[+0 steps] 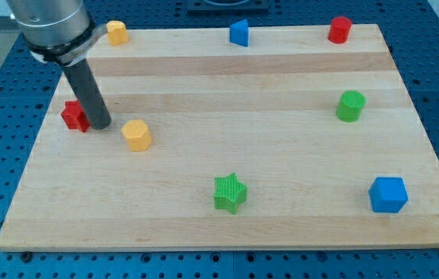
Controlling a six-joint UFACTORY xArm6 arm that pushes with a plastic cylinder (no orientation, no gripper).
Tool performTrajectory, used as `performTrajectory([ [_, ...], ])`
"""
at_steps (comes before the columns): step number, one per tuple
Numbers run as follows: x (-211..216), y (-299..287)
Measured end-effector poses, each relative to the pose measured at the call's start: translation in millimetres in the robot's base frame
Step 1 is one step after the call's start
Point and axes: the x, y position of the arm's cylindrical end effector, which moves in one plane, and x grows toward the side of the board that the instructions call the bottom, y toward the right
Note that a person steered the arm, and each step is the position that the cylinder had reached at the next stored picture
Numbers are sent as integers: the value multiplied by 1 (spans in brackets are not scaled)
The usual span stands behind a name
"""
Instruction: Move the yellow hexagon to the center of the board
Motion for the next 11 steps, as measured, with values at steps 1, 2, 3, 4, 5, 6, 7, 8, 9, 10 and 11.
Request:
performTrajectory([
  [1, 25, -1],
  [2, 30, 33],
  [3, -8, 104],
  [4, -23, 151],
  [5, -16, 121],
  [6, -23, 78],
  [7, -4, 45],
  [8, 50, 39],
  [9, 46, 97],
  [10, 3, 174],
  [11, 4, 196],
])
